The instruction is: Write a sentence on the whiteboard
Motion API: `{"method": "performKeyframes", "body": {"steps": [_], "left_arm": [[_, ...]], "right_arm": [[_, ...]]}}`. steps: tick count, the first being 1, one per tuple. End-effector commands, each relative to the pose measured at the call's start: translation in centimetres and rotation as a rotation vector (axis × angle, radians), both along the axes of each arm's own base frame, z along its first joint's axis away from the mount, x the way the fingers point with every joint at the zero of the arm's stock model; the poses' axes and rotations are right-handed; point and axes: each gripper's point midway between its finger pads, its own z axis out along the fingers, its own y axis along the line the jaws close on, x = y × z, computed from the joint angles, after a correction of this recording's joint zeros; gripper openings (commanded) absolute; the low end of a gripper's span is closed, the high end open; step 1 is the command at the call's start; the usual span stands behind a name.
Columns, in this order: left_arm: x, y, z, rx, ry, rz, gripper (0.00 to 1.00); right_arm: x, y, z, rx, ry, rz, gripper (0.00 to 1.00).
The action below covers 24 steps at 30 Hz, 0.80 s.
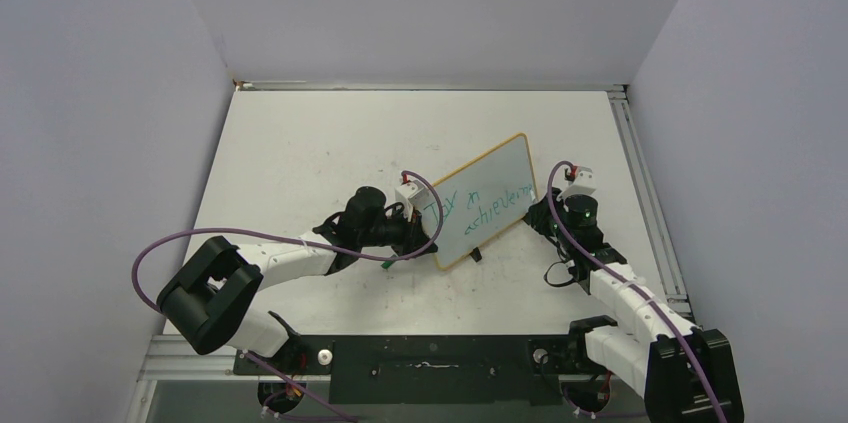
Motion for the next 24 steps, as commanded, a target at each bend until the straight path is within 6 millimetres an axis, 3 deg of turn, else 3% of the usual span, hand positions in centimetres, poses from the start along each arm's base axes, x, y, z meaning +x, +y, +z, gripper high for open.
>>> {"method": "performKeyframes", "body": {"steps": [1, 24], "left_arm": [[-0.6, -0.7, 2.0, -0.047, -0.009, -0.044, 0.0], [-0.6, -0.6, 1.9, -0.047, -0.009, -0.04, 0.0]], "right_arm": [[0.7, 0.1, 0.7, 0.005, -0.022, -0.011, 0.05], [1.8, -0.8, 2.6, -0.02, -0.091, -0.059, 0.05]]}}
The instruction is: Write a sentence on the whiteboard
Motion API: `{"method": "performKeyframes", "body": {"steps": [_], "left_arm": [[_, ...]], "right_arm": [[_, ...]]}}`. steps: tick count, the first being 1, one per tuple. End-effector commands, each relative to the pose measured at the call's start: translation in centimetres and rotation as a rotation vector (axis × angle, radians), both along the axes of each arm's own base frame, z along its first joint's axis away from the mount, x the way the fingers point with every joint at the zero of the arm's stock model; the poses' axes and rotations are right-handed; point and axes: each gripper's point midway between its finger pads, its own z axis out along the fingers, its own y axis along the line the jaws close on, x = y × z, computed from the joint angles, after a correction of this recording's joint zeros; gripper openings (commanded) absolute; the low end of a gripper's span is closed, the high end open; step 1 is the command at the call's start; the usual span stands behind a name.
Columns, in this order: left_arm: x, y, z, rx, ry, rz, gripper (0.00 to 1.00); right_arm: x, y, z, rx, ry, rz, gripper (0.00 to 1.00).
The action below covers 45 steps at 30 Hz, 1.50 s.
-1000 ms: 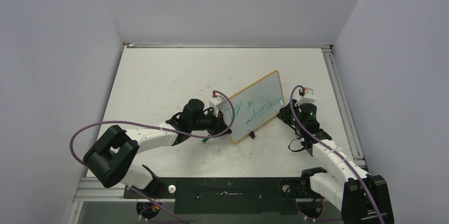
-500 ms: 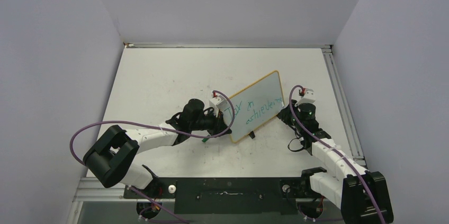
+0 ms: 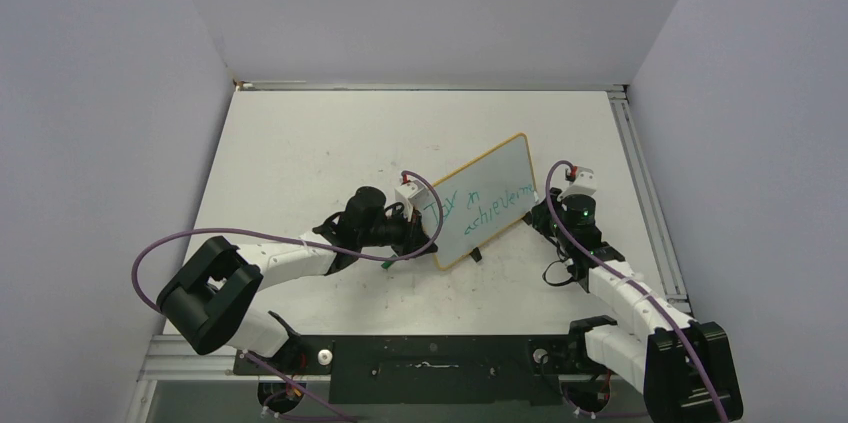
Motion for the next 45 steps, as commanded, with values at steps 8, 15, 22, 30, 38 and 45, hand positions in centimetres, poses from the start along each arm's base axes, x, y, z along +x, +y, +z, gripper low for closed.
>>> {"method": "performKeyframes", "body": {"steps": [8, 15, 22, 30, 38, 45], "left_arm": [[-0.6, -0.6, 2.0, -0.054, -0.011, -0.039, 0.0], [-0.8, -0.6, 2.0, -0.055, -0.011, -0.041, 0.0], [-0.8, -0.5, 2.0, -0.057, -0.012, -0.039, 0.0], [-0.8, -0.5, 1.9, -0.053, -0.009, -0.036, 0.0], [-0.8, -0.6, 1.8, -0.054, -0.006, -0.04, 0.0], [-0.8, -0.5, 1.8, -0.051, -0.004, -0.036, 0.0]], "right_arm": [[0.1, -0.2, 3.9, 0.022, -0.097, -0.023, 0.05], [-0.5, 0.2, 2.0, 0.039, -0.012, -0.017, 0.05], [0.1, 0.6, 1.6, 0.044, -0.013, -0.001, 0.05], [0.6, 0.3, 1.6, 0.029, -0.029, -0.01, 0.05], [1.0, 0.4, 1.3, 0.017, -0.022, 0.0, 0.05], [0.7, 0.2, 2.1, 0.019, -0.048, -0.013, 0.05]]}}
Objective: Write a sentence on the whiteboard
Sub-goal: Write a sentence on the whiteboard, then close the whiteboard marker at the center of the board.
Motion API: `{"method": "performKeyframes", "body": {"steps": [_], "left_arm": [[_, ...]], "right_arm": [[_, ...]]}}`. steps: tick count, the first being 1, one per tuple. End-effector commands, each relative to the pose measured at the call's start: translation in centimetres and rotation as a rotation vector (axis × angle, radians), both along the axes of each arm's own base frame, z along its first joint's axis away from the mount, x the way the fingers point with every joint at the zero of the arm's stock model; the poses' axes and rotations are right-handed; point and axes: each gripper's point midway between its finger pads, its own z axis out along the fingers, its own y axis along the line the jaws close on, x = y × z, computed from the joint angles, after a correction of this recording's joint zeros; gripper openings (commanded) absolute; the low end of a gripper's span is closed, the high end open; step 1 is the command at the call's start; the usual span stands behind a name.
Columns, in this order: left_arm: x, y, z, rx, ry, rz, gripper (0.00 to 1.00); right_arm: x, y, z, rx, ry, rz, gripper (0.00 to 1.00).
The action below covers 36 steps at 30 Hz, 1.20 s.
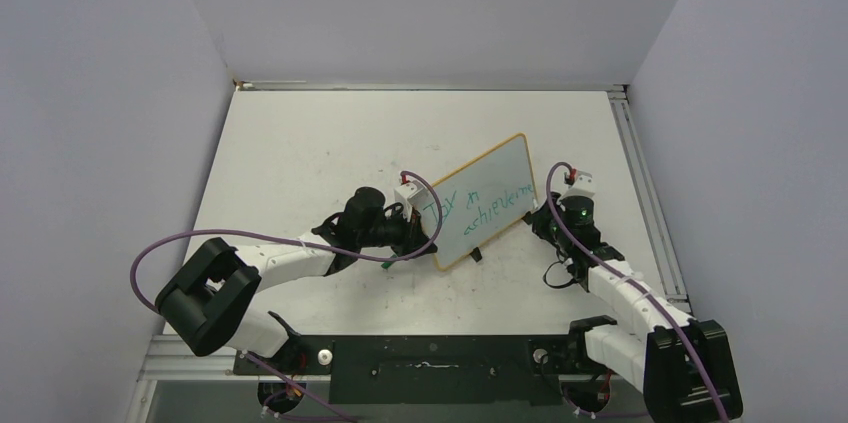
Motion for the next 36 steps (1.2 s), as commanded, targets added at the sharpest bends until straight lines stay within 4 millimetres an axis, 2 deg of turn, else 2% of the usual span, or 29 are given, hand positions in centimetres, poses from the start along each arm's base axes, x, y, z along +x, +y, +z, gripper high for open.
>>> {"method": "performKeyframes", "body": {"steps": [1, 7, 12, 21, 26, 30, 34, 36], "left_arm": [[-0.7, -0.5, 1.6, -0.045, -0.007, -0.035, 0.0], [-0.7, -0.3, 1.3, -0.042, 0.0, -0.023, 0.01], [-0.7, -0.1, 1.5, -0.043, -0.006, -0.014, 0.17], [-0.8, 0.3, 1.7, -0.037, -0.014, 0.005, 0.47], [-0.8, 1.0, 1.5, -0.024, -0.021, 0.038, 0.59], [-0.3, 2.3, 1.6, -0.005, -0.045, 0.116, 0.71], [0.4, 4.5, 2.5, 0.012, -0.098, 0.232, 0.74], [0.9, 6.0, 3.9, 0.015, -0.147, 0.309, 0.74]], "right_arm": [[1.6, 0.0, 3.7, 0.008, -0.124, -0.015, 0.05], [0.9, -1.5, 6.8, -0.001, -0.211, -0.09, 0.05], [0.5, -1.7, 9.0, 0.012, -0.291, -0.098, 0.05], [-0.1, -1.8, 10.5, 0.016, -0.344, -0.087, 0.05], [-0.4, -1.6, 11.4, 0.025, -0.37, -0.074, 0.05], [-0.7, -0.9, 12.7, 0.039, -0.393, -0.027, 0.05], [-1.7, 1.9, 15.1, 0.097, -0.415, 0.13, 0.05], [-2.8, 4.0, 16.3, 0.148, -0.412, 0.255, 0.05]]}}
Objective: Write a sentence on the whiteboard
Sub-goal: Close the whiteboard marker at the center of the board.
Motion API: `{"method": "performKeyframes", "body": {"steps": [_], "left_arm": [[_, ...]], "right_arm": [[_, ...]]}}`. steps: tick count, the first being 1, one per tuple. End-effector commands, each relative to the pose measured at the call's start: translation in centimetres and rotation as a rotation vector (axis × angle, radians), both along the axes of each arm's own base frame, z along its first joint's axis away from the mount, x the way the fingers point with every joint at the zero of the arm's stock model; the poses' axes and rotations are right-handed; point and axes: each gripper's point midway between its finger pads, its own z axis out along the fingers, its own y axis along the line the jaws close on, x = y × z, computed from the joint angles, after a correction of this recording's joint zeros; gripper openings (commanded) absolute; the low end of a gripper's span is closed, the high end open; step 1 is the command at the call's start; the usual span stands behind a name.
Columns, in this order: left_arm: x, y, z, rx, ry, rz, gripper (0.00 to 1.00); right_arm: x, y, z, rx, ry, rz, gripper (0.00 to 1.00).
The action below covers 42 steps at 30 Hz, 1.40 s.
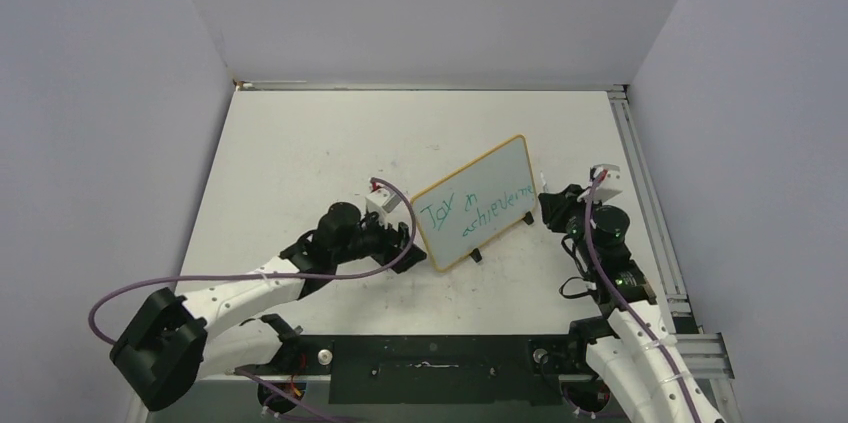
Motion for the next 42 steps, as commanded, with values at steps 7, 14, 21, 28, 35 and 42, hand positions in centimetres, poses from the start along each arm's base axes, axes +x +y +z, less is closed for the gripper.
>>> {"method": "performKeyframes", "body": {"steps": [7, 14, 21, 28, 35, 42], "left_arm": [[1.1, 7.7, 13.0, -0.06, -0.376, 0.344, 0.73], [-3.2, 4.4, 18.5, 0.023, -0.45, -0.074, 0.72], [-6.9, 0.6, 17.8, 0.1, -0.542, -0.407, 0.73], [-10.6, -3.3, 14.5, 0.161, -0.541, -0.637, 0.73], [-12.0, -5.3, 11.6, 0.203, -0.524, -0.712, 0.72], [-12.1, -6.4, 10.1, 0.199, -0.491, -0.711, 0.71]], "right_arm": [[-6.9, 10.2, 7.5, 0.196, -0.019, 0.673, 0.05], [-11.3, 13.0, 7.3, 0.328, 0.171, 0.944, 0.05], [-14.5, 14.7, 3.6, 0.345, 0.441, 1.084, 0.05], [-16.8, 17.0, 2.3, 0.328, 0.544, 1.223, 0.05], [-17.9, 18.2, 2.2, 0.31, 0.579, 1.328, 0.05], [-18.3, 19.2, 2.7, 0.29, 0.569, 1.382, 0.05]]}}
